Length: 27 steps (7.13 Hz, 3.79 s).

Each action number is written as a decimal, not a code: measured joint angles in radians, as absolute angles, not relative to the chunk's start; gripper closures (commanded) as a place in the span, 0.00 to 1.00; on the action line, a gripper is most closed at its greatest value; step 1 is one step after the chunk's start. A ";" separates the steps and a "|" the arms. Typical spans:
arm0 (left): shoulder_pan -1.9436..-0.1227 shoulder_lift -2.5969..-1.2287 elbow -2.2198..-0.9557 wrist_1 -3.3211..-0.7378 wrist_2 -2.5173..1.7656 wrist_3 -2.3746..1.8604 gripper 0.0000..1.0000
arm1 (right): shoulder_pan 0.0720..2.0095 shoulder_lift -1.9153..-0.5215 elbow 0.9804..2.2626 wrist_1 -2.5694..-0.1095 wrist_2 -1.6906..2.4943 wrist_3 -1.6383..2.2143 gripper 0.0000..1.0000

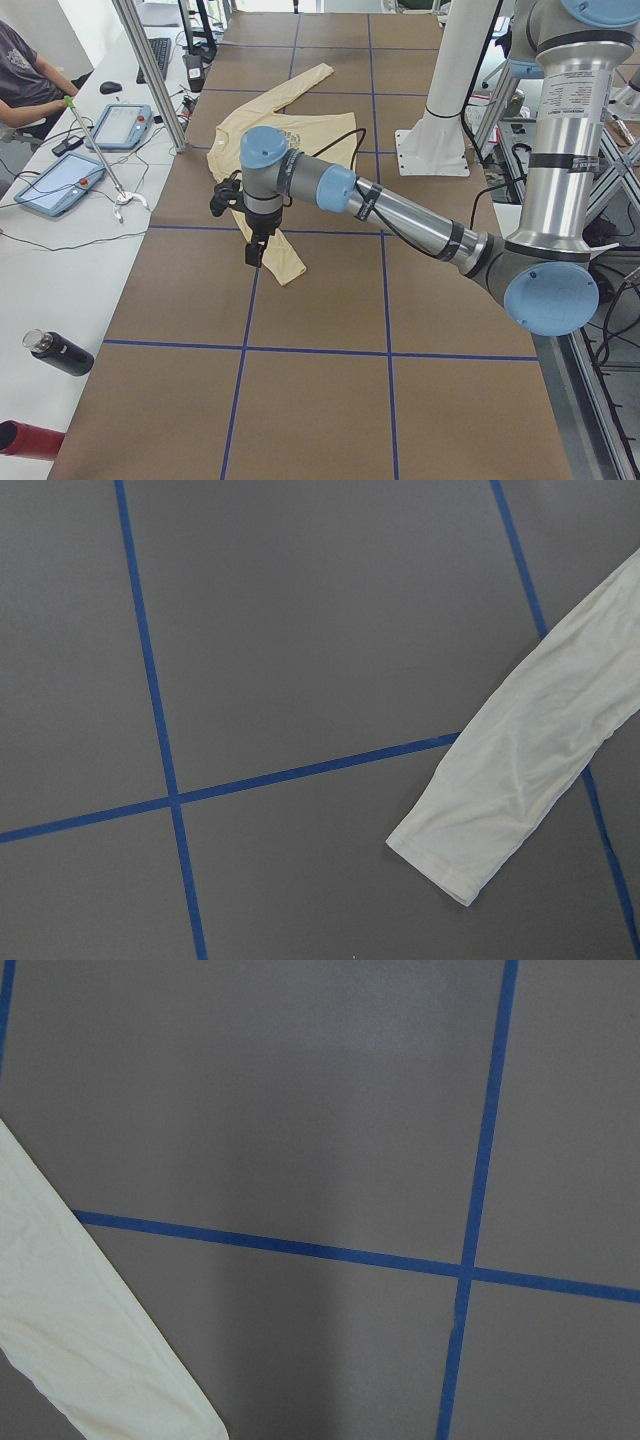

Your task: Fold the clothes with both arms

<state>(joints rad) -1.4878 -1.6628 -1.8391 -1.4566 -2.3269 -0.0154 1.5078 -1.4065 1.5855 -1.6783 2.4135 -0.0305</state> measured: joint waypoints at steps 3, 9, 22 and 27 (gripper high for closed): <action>-1.510 -1.692 -1.818 -1.448 -2.336 0.083 0.00 | 1.505 -1.454 1.623 -1.679 2.399 -0.035 0.00; -1.506 -1.659 -1.739 -1.459 -2.338 0.105 0.00 | 1.434 -1.522 1.702 -1.646 2.402 -0.025 0.00; -1.503 -1.649 -1.764 -1.529 -2.341 0.106 0.00 | 1.039 -1.590 1.550 -1.151 2.321 0.828 0.25; -1.503 -1.646 -1.776 -1.529 -2.341 0.106 0.00 | 1.035 -1.587 1.528 -1.147 2.328 0.836 1.00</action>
<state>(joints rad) -1.5033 -1.6460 -1.7759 -1.5294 -2.3409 0.1058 1.0354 -1.5866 1.5277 -1.1474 2.3277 0.8359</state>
